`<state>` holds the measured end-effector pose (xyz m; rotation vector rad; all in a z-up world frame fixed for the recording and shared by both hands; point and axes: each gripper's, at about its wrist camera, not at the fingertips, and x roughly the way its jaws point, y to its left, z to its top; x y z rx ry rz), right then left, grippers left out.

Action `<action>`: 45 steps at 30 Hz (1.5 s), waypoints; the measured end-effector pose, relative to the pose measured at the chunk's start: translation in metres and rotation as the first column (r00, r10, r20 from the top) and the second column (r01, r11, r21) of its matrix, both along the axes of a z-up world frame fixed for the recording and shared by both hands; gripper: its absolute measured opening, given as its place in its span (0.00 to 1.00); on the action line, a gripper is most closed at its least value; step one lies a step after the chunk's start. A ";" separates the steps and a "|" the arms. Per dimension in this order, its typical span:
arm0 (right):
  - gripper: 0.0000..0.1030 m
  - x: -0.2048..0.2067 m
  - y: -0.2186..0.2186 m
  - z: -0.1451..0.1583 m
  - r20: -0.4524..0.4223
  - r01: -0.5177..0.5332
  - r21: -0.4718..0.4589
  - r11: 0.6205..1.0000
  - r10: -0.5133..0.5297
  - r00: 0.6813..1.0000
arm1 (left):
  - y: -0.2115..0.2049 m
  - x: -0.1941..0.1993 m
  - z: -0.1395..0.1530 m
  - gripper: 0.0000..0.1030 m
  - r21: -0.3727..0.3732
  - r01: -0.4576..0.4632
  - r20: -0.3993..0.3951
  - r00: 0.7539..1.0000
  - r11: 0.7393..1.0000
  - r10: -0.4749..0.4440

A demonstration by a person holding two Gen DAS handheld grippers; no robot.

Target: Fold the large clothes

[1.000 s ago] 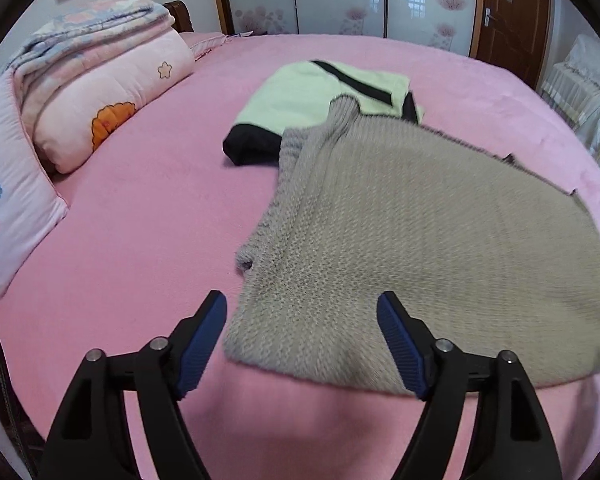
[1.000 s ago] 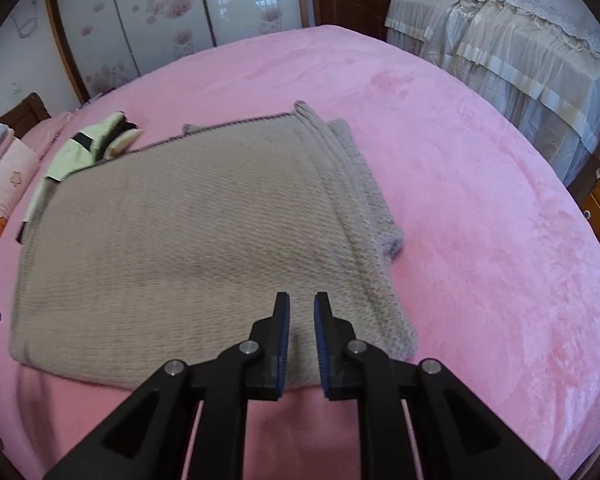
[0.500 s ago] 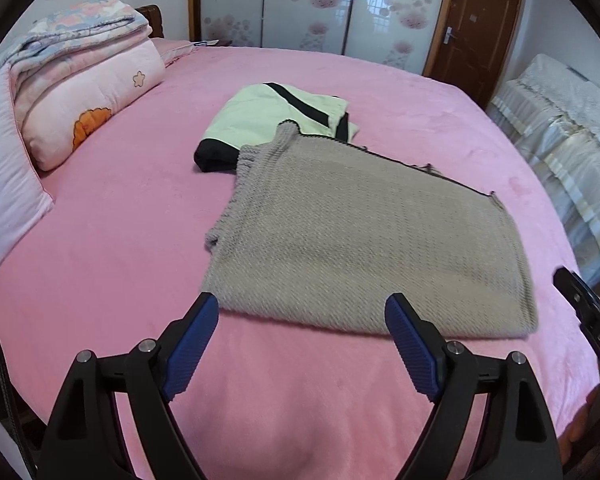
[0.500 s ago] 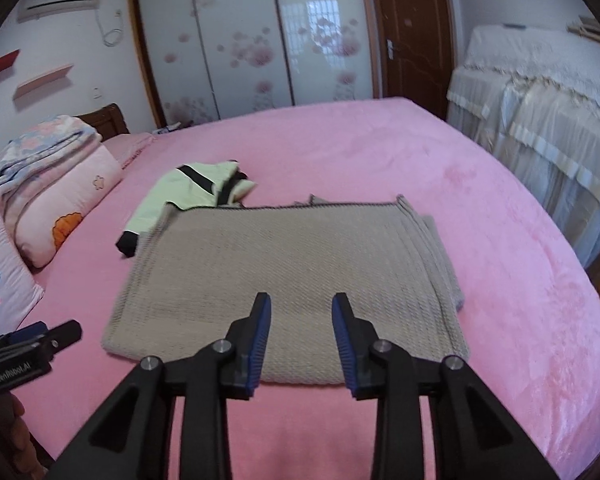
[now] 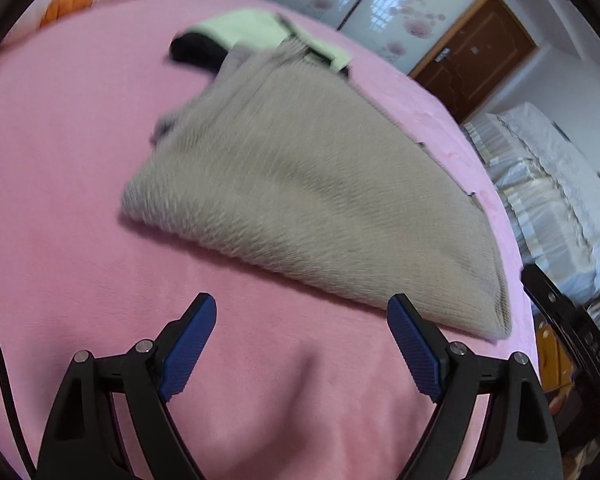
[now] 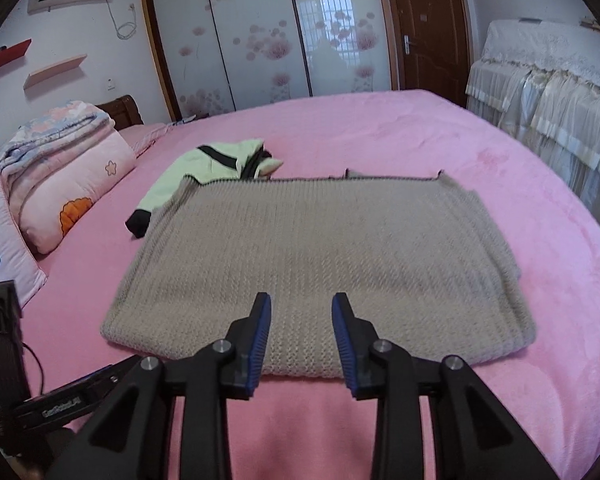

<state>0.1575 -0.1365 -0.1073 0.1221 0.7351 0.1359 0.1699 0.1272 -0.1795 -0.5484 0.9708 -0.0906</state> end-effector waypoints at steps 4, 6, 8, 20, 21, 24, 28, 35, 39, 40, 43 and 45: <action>0.31 0.010 0.008 -0.020 -0.019 -0.032 -0.014 0.999 0.031 0.999 | 0.012 0.017 -0.030 0.83 -0.107 -0.047 0.011 0.999 0.993 0.048; 0.31 0.015 0.011 -0.027 -0.017 -0.043 -0.019 0.999 0.043 0.999 | 0.015 0.028 -0.034 0.83 -0.127 -0.064 0.061 0.995 0.990 0.072; 0.31 0.018 0.013 -0.032 -0.018 -0.047 -0.017 0.999 0.047 0.999 | 0.017 0.037 -0.037 0.83 -0.133 -0.077 0.087 0.992 0.988 0.089; 0.25 0.061 0.020 -0.050 -0.015 -0.028 -0.077 0.997 0.027 1.000 | 0.027 0.094 -0.041 0.27 -0.180 -0.219 0.113 0.964 0.959 0.241; 0.21 0.066 0.023 -0.049 -0.007 -0.032 -0.092 0.995 0.032 0.999 | 0.030 0.092 -0.038 0.22 -0.182 -0.230 0.124 0.959 0.956 0.254; 0.18 0.083 0.029 -0.049 0.006 -0.036 -0.118 0.992 0.037 0.999 | 0.021 0.084 -0.021 0.18 -0.101 -0.226 0.186 0.952 0.969 0.242; 0.11 0.107 0.039 -0.071 -0.074 -0.075 -0.133 0.988 0.066 0.995 | 0.008 0.076 0.007 0.16 -0.021 -0.213 0.270 0.940 0.977 0.211; 0.10 0.117 0.035 -0.097 -0.160 -0.098 -0.073 0.992 0.086 0.983 | -0.041 0.073 0.058 0.14 0.103 -0.143 0.410 0.908 0.984 0.089; 0.10 0.115 0.013 -0.092 -0.184 -0.096 0.068 0.993 0.107 0.977 | -0.074 0.078 0.083 0.13 0.141 -0.097 0.452 0.892 0.985 0.023; 0.10 0.112 0.007 -0.089 -0.184 -0.093 0.101 0.991 0.111 0.977 | -0.084 0.079 0.089 0.13 0.152 -0.085 0.462 0.887 0.985 0.005; 0.10 0.094 -0.024 -0.065 -0.139 -0.039 0.151 0.988 0.061 0.988 | -0.119 0.083 0.103 0.13 0.188 -0.035 0.483 0.873 0.982 -0.061; 0.10 0.078 -0.055 -0.050 -0.109 0.031 0.140 0.990 -0.016 0.994 | -0.149 0.087 0.108 0.13 0.207 0.010 0.488 0.866 0.978 -0.113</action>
